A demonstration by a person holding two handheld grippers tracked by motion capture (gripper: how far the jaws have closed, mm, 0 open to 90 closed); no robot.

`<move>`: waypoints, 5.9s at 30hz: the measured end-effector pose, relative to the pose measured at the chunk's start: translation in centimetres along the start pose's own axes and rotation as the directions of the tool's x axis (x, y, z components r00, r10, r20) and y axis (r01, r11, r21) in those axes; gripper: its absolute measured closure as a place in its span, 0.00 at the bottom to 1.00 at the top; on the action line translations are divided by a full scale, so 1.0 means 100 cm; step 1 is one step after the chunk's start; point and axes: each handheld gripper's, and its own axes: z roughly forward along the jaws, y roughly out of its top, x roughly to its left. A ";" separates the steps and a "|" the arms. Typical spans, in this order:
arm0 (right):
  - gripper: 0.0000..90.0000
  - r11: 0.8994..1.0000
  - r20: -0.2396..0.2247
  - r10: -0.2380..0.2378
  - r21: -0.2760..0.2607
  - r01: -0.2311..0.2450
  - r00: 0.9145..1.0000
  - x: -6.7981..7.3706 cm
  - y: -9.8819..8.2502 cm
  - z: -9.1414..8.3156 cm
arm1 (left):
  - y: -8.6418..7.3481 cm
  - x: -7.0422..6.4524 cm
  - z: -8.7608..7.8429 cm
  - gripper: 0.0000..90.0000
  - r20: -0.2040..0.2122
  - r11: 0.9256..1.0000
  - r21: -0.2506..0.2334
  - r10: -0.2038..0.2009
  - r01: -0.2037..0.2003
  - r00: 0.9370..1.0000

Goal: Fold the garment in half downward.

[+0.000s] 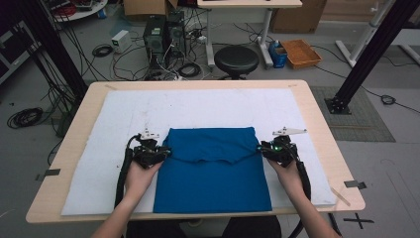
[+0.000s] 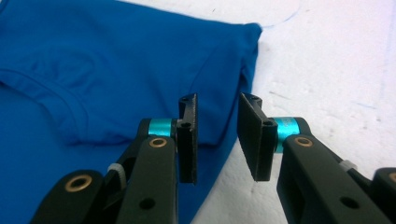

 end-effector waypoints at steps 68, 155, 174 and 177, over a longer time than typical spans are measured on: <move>0.99 0.980 -0.103 -0.199 0.011 0.201 0.975 0.070 -0.069 -0.106 | -0.063 -0.067 -0.112 0.96 0.156 0.992 0.001 0.124 -0.125 0.980; 0.94 0.998 0.034 -0.058 0.022 0.057 0.998 -0.027 0.033 0.029 | 0.033 0.027 0.023 0.96 -0.085 0.997 -0.041 0.059 -0.063 0.995; 0.65 0.994 0.056 -0.093 -0.049 0.096 0.994 -0.020 0.035 0.014 | 0.036 0.023 -0.004 0.53 -0.124 0.989 -0.111 0.088 -0.102 0.988; 0.57 0.991 0.054 -0.100 -0.080 0.104 0.994 -0.017 0.032 0.002 | 0.033 0.017 -0.018 0.48 -0.134 0.983 -0.141 0.099 -0.117 0.986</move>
